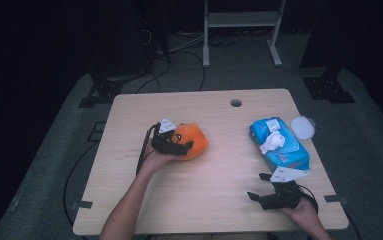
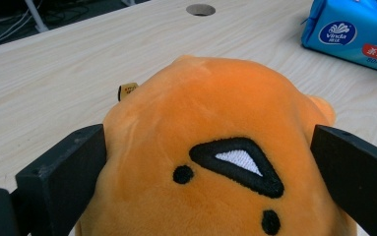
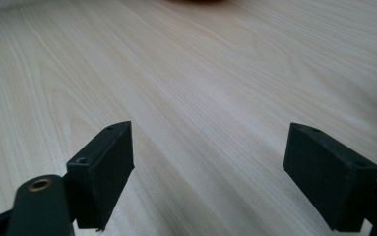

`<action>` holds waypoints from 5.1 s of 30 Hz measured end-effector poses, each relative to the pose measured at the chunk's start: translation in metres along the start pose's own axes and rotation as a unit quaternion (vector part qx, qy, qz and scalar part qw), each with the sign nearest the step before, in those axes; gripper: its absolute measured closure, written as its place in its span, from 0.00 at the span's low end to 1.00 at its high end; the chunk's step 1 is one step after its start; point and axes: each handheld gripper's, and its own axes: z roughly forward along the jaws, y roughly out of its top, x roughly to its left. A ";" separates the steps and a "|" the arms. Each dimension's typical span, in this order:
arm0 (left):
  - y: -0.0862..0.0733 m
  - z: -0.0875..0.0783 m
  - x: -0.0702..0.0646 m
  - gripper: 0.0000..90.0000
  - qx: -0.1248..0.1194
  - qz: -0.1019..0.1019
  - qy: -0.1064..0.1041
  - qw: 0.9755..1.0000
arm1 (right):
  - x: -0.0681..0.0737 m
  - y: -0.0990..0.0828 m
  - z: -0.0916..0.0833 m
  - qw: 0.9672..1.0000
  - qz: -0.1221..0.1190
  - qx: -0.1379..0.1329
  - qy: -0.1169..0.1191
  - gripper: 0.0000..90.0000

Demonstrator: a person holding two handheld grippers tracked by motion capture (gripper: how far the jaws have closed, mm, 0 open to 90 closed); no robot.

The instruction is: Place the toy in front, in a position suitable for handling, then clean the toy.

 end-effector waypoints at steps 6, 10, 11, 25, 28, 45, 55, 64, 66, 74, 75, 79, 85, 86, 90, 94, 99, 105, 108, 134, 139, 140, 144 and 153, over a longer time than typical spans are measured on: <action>0.003 -0.001 0.001 0.09 0.012 -0.005 -0.003 1.000 | 0.001 0.000 0.001 1.000 0.000 0.002 0.000 0.20; 0.006 -0.003 0.002 0.15 0.019 -0.012 -0.004 1.000 | 0.001 0.000 0.001 1.000 -0.003 0.000 0.000 0.20; 0.006 -0.003 0.003 0.16 0.021 -0.010 -0.005 1.000 | 0.001 0.000 0.001 1.000 -0.002 0.001 0.000 0.20; 0.011 -0.008 0.006 0.38 0.010 -0.038 -0.003 0.999 | 0.001 0.001 -0.001 1.000 -0.004 -0.004 0.000 0.20; 0.013 -0.009 0.007 0.40 0.008 -0.040 -0.004 0.999 | 0.001 0.001 -0.001 1.000 -0.004 -0.005 0.000 0.20; 0.032 -0.056 -0.039 0.41 -0.059 0.023 -0.076 0.995 | -0.002 0.001 -0.005 1.000 0.000 -0.010 -0.010 0.20; 0.014 -0.059 -0.085 0.40 -0.051 0.070 -0.127 0.988 | -0.017 -0.001 -0.023 0.999 0.018 -0.034 -0.037 0.20; -0.002 -0.044 -0.103 0.40 -0.029 0.086 -0.162 0.983 | -0.020 -0.001 -0.026 0.998 0.017 -0.034 -0.044 0.20; -0.006 -0.041 -0.109 0.39 -0.030 0.089 -0.171 0.981 | -0.020 -0.001 -0.026 0.998 0.015 -0.032 -0.044 0.20; -0.021 -0.036 -0.112 0.26 -0.035 0.079 -0.190 0.978 | -0.021 -0.001 -0.022 0.998 0.016 -0.025 -0.047 0.20; -0.021 -0.036 -0.112 0.21 -0.035 0.079 -0.190 0.978 | -0.022 -0.001 -0.021 0.998 0.016 -0.024 -0.047 0.20; -0.025 -0.048 -0.103 0.12 -0.051 0.067 -0.194 0.977 | -0.023 -0.001 -0.019 0.998 0.022 -0.025 -0.059 0.20; -0.034 -0.057 -0.099 0.10 -0.058 0.086 -0.176 0.979 | -0.022 0.002 -0.025 0.996 0.022 -0.043 -0.072 0.21; -0.036 -0.057 -0.098 0.10 -0.058 0.084 -0.176 0.979 | -0.022 0.002 -0.025 0.996 0.021 -0.045 -0.074 0.21; -0.036 -0.059 -0.097 0.10 -0.059 0.078 -0.172 0.980 | -0.019 0.008 -0.030 0.995 0.014 -0.058 -0.077 0.21; -0.036 -0.067 -0.100 0.09 -0.061 0.089 -0.169 0.980 | -0.017 0.021 -0.041 0.993 0.002 -0.090 -0.072 0.21; -0.040 -0.071 -0.098 0.09 -0.057 0.091 -0.165 0.980 | -0.027 0.027 -0.050 0.993 0.001 -0.095 -0.076 0.21; -0.045 -0.068 -0.096 0.09 -0.044 0.090 -0.167 0.981 | -0.056 0.041 -0.061 0.990 0.008 -0.093 -0.107 0.21; -0.046 -0.066 -0.097 0.09 -0.036 0.098 -0.167 0.980 | -0.063 0.046 -0.065 0.988 0.008 -0.095 -0.118 0.22; -0.050 -0.059 -0.101 0.17 -0.031 0.099 -0.170 0.980 | -0.121 0.055 0.000 0.986 0.049 0.021 -0.157 0.55; -0.051 -0.059 -0.102 0.16 -0.030 0.105 -0.168 0.980 | -0.121 0.054 0.003 0.984 0.050 0.025 -0.170 0.69; -0.051 -0.059 -0.102 0.16 -0.030 0.105 -0.167 0.980 | -0.122 0.052 0.002 0.983 0.058 0.020 -0.171 0.76; -0.053 -0.059 -0.100 0.16 -0.032 0.104 -0.169 0.980 | -0.122 0.049 -0.002 0.984 0.064 0.010 -0.165 0.88; -0.054 -0.058 -0.099 0.16 -0.035 0.101 -0.170 0.980 | -0.121 0.048 -0.010 0.985 0.071 0.003 -0.159 0.94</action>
